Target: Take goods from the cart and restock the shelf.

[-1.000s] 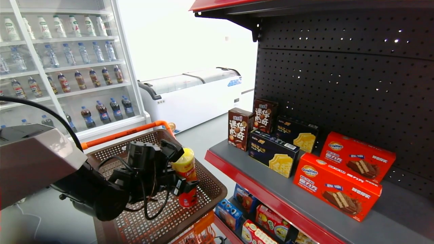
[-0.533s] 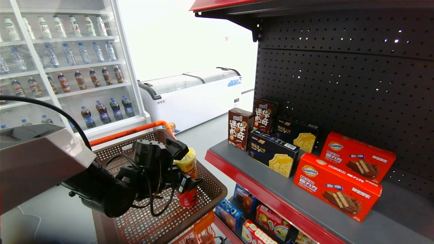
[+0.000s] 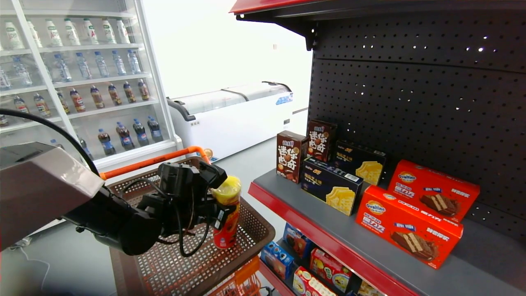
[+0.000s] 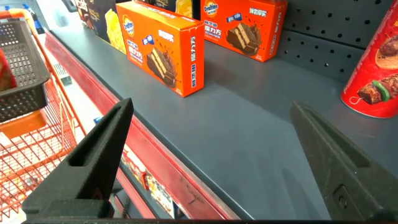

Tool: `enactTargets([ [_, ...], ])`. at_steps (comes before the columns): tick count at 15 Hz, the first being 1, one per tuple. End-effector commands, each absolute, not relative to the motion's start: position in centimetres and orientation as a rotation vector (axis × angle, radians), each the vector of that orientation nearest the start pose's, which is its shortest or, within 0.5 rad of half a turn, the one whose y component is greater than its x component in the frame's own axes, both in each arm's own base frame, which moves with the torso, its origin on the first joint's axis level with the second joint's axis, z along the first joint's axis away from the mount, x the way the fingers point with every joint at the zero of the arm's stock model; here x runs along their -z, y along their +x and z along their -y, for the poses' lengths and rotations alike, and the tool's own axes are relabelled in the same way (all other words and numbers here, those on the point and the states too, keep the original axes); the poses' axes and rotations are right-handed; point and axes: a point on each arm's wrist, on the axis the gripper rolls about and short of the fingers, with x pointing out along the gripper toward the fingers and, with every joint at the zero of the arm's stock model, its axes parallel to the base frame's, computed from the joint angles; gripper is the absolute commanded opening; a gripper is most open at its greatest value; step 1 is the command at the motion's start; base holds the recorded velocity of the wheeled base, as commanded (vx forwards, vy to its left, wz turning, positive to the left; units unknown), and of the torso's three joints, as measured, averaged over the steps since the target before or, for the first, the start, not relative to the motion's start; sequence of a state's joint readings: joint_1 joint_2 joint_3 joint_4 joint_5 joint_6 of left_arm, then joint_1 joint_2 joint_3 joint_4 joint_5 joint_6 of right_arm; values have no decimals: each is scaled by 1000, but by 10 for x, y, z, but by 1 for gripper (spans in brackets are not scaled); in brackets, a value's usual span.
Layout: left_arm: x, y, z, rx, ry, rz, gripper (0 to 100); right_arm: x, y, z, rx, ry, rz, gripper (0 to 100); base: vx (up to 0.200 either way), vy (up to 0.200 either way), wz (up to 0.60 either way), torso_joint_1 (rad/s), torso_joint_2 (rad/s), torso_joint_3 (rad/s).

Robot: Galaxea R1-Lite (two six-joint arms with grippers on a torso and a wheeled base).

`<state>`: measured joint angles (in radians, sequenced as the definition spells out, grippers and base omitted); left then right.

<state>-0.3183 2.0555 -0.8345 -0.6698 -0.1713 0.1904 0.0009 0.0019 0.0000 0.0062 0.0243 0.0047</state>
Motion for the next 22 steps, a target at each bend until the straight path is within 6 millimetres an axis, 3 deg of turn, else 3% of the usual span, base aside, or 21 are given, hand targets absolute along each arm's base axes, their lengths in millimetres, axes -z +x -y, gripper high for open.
enactTargets([
  [1,-96,340,116,518,222,-443,0,-75,-23,-1,-26,5,-8,100,0,0,0,0,0,0],
  [5,-127,329,117,520,229,-380,0,-75,-23,-1,-25,5,-8,100,0,0,0,0,0,0],
  [11,-173,332,114,534,215,-326,0,-75,-23,-1,-25,5,-8,100,0,0,0,0,0,0],
  [22,-214,301,113,580,158,-217,0,-75,-23,-1,-26,5,-8,100,0,0,0,0,0,0],
])
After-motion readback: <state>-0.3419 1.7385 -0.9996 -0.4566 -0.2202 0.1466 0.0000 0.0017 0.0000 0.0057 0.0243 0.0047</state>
